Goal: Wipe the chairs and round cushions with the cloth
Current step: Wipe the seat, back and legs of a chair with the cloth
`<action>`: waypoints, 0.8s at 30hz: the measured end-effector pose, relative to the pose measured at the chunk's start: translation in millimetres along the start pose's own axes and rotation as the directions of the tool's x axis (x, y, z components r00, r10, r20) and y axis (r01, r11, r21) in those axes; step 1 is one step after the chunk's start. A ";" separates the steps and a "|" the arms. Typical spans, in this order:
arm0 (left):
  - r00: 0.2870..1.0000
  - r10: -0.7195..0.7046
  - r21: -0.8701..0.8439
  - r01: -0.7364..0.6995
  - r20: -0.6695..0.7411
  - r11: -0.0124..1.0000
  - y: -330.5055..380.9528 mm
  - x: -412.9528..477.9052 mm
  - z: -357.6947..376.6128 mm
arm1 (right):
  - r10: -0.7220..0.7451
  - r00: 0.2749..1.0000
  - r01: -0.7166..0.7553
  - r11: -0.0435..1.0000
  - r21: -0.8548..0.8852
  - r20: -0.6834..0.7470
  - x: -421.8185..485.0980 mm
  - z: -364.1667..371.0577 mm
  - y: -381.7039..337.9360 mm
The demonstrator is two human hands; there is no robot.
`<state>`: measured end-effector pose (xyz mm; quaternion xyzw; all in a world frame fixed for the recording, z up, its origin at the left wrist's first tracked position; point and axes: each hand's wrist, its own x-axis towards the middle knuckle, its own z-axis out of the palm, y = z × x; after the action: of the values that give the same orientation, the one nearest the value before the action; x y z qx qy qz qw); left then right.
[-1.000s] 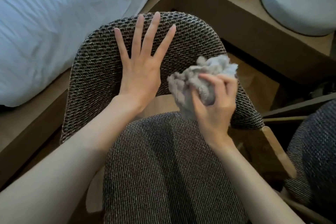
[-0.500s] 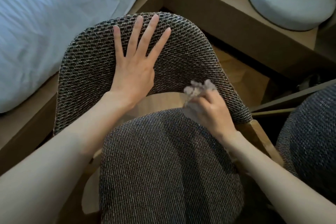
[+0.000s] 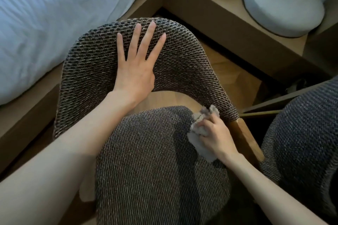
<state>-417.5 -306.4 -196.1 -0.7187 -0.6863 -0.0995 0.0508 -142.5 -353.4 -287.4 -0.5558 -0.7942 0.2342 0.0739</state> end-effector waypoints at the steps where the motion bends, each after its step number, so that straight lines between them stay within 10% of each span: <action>1: 1.000 -0.001 -0.018 0.001 0.026 1.000 -0.2 -4.6 -5.3 | -0.017 1.000 0.017 1.000 0.009 -0.024 -6.8 -3.9 -7.3; 8: 0.946 -0.307 -0.205 0.322 0.100 0.924 -19.4 -83.6 -30.0 | -0.159 0.969 0.195 0.962 0.192 -0.189 5.2 -61.2 -105.5; 14: 0.613 -0.741 -0.264 0.789 0.275 0.555 -36.2 -183.9 -33.2 | -0.446 0.893 0.438 0.827 0.354 -0.063 31.5 -61.2 -210.4; 18: 0.396 -0.829 -0.277 0.912 0.395 0.303 -41.5 -235.9 -26.7 | -0.653 0.748 0.551 0.711 0.436 0.119 41.8 -22.7 -272.4; 24: 0.367 -0.778 -0.395 0.903 0.510 0.167 -51.5 -278.8 -3.6 | -0.706 0.475 0.661 0.680 0.316 0.525 57.9 62.2 -313.3</action>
<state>-479.7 -576.7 -255.2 -0.1904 -0.8909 -0.2616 -0.3189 -453.3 -403.7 -208.0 -0.0827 -0.9186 0.3781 -0.0797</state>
